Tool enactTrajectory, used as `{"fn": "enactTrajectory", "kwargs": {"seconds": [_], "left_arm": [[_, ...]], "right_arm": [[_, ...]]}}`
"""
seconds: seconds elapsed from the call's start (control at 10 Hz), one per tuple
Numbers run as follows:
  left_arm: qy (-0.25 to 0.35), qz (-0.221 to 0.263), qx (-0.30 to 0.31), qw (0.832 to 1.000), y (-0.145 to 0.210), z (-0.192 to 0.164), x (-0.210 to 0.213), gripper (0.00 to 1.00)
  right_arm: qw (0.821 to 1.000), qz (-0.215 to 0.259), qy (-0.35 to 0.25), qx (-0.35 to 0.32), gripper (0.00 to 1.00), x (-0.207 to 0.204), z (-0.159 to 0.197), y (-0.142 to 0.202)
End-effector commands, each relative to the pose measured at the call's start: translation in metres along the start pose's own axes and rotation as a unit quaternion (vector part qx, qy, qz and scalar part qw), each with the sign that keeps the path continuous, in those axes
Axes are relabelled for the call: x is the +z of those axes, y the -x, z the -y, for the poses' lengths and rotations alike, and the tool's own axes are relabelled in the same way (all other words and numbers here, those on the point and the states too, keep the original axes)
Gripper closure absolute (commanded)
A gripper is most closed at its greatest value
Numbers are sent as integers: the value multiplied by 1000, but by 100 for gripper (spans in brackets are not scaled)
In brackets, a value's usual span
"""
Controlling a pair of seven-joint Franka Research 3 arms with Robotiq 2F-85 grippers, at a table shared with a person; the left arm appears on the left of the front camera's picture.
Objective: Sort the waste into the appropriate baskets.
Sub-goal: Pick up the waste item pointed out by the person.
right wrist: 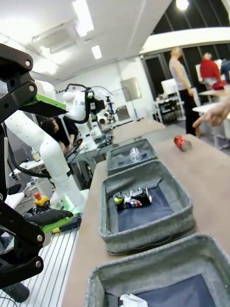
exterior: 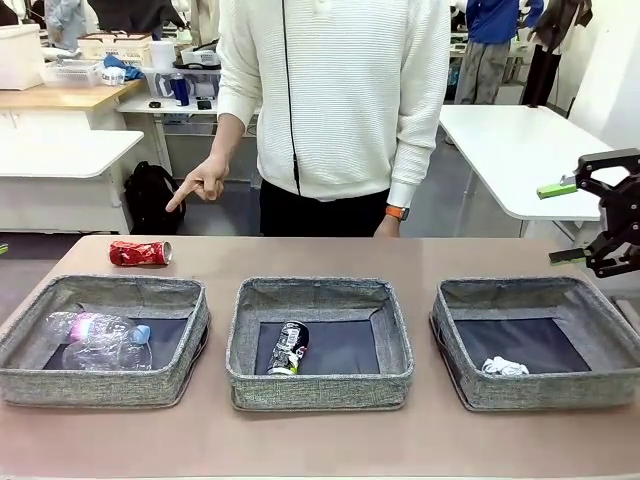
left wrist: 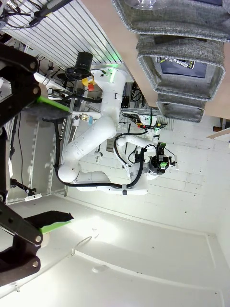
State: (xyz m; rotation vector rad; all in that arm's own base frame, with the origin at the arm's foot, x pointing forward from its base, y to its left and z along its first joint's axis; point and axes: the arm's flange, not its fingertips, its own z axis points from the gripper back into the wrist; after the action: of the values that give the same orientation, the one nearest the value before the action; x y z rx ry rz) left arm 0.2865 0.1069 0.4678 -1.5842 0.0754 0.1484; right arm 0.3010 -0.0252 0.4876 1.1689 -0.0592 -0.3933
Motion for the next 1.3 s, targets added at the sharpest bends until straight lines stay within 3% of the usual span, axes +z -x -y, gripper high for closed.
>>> {"fn": "enactTrajectory", "kwargs": {"seconds": [0.0,0.1,0.2,0.3,0.4,0.5,0.7,0.8,0.9,1.0,1.2], "left_arm": [[0,0,0,1000,0,0,0,0],[-127,59,-100,985,-2,8,-6,0],[-193,56,-187,962,-13,10,-16,0],[-334,14,-284,899,-36,8,-33,0],[-462,10,-351,814,-53,6,-48,0],[-501,-16,-416,759,-69,8,-67,0],[-510,-112,-477,707,-84,7,-96,0],[-542,-152,-513,648,-88,5,-115,0],[-568,-193,-525,604,-88,1,-129,0],[-590,-230,-556,539,-85,1,-145,0],[-600,-239,-630,432,-92,18,-160,0]], "right_arm": [[1000,0,-10,-10,0,1,-4,0],[1000,0,-10,-10,0,1,-4,0],[1000,0,-10,-10,0,1,-4,0],[1000,0,-10,-10,0,1,-4,0],[1000,0,-10,-10,0,1,-4,0],[1000,0,-10,-10,0,1,-4,0],[1000,0,-10,-10,0,1,-4,0],[1000,0,-10,-10,0,1,-4,0],[1000,0,-10,-10,0,1,-4,0],[1000,0,-10,-10,0,1,-4,0],[1000,0,-10,-10,0,1,-4,0]]}}
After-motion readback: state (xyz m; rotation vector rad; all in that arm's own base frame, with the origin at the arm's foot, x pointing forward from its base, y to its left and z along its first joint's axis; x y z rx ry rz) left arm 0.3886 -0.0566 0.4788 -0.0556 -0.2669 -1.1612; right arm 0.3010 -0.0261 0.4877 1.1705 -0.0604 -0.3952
